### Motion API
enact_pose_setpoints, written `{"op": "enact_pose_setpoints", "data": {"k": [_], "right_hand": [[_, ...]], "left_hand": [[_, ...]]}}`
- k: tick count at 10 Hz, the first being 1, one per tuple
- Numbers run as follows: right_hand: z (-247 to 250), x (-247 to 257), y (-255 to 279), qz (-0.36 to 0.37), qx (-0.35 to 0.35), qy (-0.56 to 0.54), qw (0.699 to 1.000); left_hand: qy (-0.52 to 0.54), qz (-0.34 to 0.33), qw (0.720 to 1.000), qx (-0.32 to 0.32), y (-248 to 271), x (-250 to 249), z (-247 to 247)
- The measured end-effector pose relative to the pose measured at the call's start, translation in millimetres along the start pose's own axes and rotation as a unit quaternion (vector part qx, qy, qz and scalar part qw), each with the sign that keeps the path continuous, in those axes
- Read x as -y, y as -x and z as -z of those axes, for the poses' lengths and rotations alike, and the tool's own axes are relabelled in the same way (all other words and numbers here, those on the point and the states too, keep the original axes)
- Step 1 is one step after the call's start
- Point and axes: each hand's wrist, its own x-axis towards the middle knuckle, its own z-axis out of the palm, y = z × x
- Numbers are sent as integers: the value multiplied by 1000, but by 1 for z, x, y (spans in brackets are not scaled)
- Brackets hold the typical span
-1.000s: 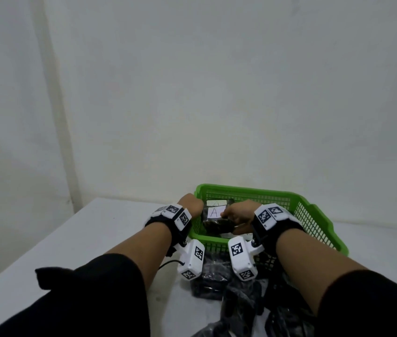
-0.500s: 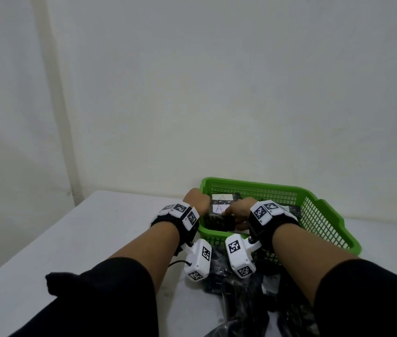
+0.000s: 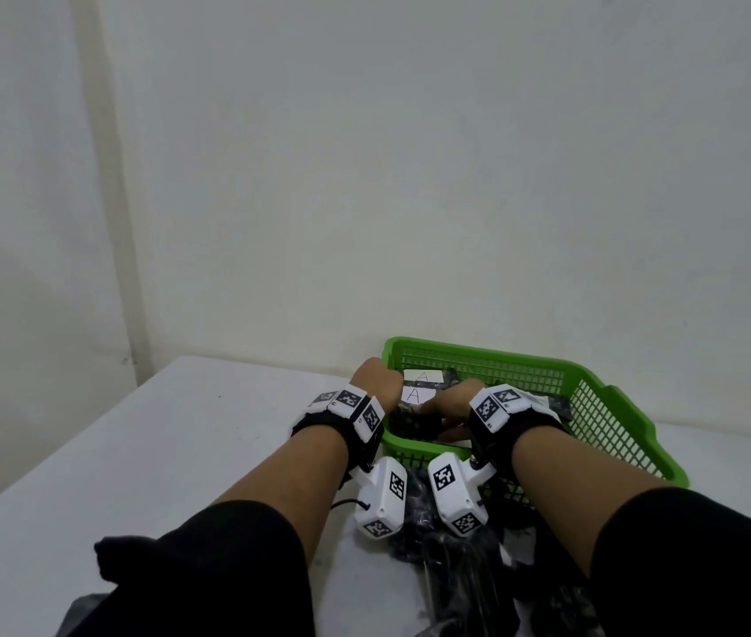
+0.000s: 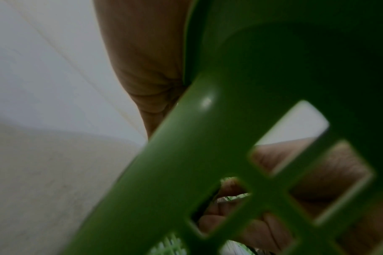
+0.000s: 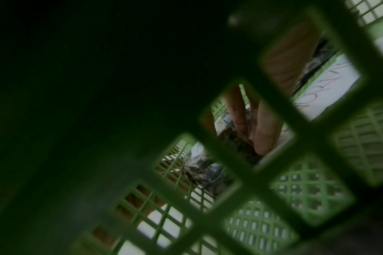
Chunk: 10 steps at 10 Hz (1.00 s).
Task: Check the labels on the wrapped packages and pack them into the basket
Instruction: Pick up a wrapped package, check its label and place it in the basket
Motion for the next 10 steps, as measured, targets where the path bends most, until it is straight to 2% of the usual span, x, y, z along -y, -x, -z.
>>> {"op": "enact_pose_setpoints", "data": {"k": [2, 3, 4, 5, 7, 10], "right_hand": [[5, 11, 17, 11, -7, 43, 999], [20, 19, 35, 38, -49, 54, 997], [41, 28, 67, 86, -89, 101, 987], [57, 28, 101, 159, -109, 155, 969], [75, 8, 162, 245, -124, 180, 945], [88, -31, 232, 270, -119, 231, 927]], "left_hand": [[-39, -5, 999, -5, 12, -7, 6], [-107, -7, 994, 36, 19, -16, 17], [-166, -24, 985, 47, 26, -24, 33], [-243, -42, 969, 22, 39, -30, 41], [-301, -93, 949, 16, 80, -33, 44], [-341, -183, 921, 29, 148, -29, 48]]}}
